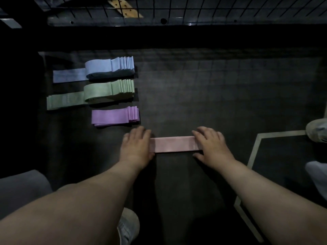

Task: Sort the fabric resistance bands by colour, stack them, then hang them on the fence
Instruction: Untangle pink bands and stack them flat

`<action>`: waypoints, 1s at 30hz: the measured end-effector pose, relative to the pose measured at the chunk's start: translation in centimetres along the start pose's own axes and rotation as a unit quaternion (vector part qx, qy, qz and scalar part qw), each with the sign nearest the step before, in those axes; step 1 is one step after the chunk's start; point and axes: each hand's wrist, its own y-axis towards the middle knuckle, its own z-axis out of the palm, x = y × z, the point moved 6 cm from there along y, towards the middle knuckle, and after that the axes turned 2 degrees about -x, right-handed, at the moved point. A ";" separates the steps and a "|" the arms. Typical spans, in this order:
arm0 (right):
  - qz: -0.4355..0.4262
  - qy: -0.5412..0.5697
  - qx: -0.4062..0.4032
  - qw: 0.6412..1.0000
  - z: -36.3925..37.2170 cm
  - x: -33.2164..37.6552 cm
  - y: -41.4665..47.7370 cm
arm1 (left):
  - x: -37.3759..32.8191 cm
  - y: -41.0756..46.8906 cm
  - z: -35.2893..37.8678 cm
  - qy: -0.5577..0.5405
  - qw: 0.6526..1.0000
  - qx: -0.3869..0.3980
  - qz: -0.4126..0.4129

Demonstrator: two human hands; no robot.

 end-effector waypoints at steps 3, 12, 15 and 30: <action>-0.053 -0.036 0.044 0.997 0.3 1.0 1.1 | -1.4 0.5 0.9 0.047 0.996 0.004 0.074; -0.081 -0.093 0.081 0.989 0.8 1.7 3.0 | -0.9 1.2 1.5 0.068 0.995 -0.007 0.078; -0.091 -0.095 0.086 0.988 0.8 1.8 3.0 | -1.0 1.1 1.4 0.071 0.994 -0.009 0.083; 0.320 0.245 -0.026 0.915 0.2 -3.0 0.0 | 2.7 -1.2 0.4 -0.179 0.936 0.008 -0.303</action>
